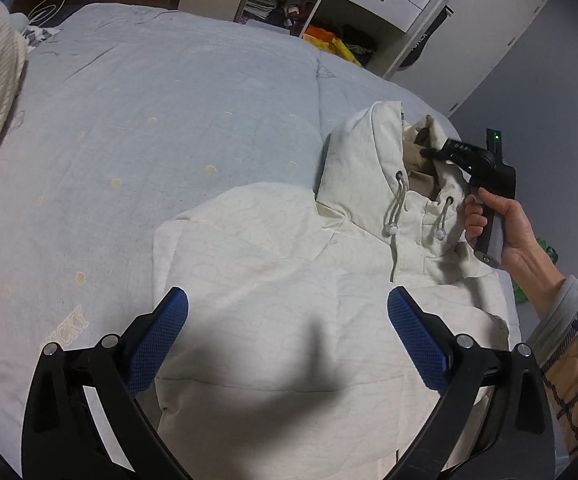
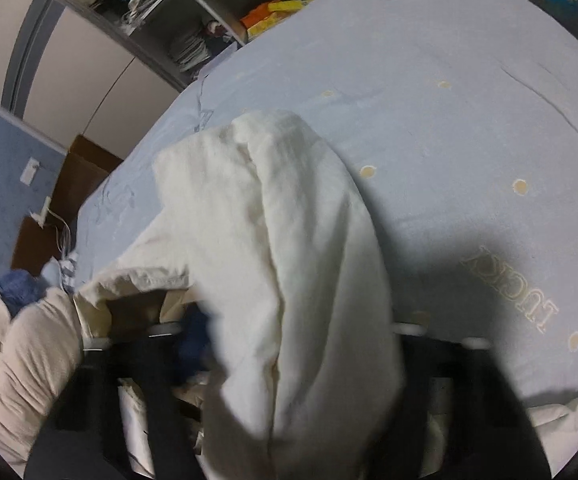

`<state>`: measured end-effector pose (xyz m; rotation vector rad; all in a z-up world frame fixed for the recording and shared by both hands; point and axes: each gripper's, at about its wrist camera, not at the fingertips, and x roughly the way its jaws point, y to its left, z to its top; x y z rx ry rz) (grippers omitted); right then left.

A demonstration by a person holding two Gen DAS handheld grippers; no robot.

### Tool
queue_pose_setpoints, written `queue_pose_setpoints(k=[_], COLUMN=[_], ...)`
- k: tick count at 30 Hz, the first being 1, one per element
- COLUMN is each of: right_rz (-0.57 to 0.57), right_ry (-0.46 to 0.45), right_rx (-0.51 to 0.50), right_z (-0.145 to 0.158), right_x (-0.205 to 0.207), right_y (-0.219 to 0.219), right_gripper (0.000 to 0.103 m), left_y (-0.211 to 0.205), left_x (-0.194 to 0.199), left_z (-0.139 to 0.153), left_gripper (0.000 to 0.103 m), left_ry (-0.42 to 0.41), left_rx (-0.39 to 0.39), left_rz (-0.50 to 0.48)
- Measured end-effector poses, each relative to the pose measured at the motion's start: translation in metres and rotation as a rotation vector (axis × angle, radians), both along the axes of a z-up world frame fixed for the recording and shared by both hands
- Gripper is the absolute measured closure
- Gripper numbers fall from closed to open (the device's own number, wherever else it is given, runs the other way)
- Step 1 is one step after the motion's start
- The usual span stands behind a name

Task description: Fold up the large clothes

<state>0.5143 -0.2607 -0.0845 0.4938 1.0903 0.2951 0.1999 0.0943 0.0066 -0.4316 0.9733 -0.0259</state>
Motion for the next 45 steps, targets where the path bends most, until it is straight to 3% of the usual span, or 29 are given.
queue_pose_setpoints(k=[3,6,13,16,26,34,40,45], right_rz=[0.036,0.102,0.286,0.356,0.53,0.645,0.674,0.688], right_ry=[-0.06,-0.151,-0.421,-0.477,-0.57,-0.666,-0.696,-0.71], right_rx=[-0.034,-0.094,-0.232,-0.286,-0.518,-0.724,-0.783,-0.801], right_z=[0.012,0.032,0.075,0.077,0.047,0.021,0.015,0.014], right_x=[-0.011,-0.034,-0.145,-0.193,-0.309,-0.349,-0.357,-0.362], right_y=[0.006,0.015,0.023,0.022,0.024,0.034,0.041,0.044], right_gripper=[0.082,0.083,0.084,0.084,0.084,0.084,0.084,0.084], left_y=[0.001,0.001,0.005,0.002,-0.026,-0.047,-0.055,-0.071], left_x=[0.0,0.0,-0.003,-0.003,-0.007,-0.013,-0.011,-0.003], left_z=[0.002,0.004,0.013,0.017,0.047,0.072,0.077,0.069], left_gripper=[0.007,0.007,0.007,0.007,0.007,0.007,0.007,0.007], left_ry=[-0.003,-0.006,-0.034,-0.048,-0.148,-0.274,-0.316,-0.299], left_rx=[0.011,0.009,-0.02,-0.025,-0.03,-0.08,-0.123,-0.117], left_rz=[-0.003,0.0,0.01,0.001,-0.078,-0.139,-0.141,-0.166])
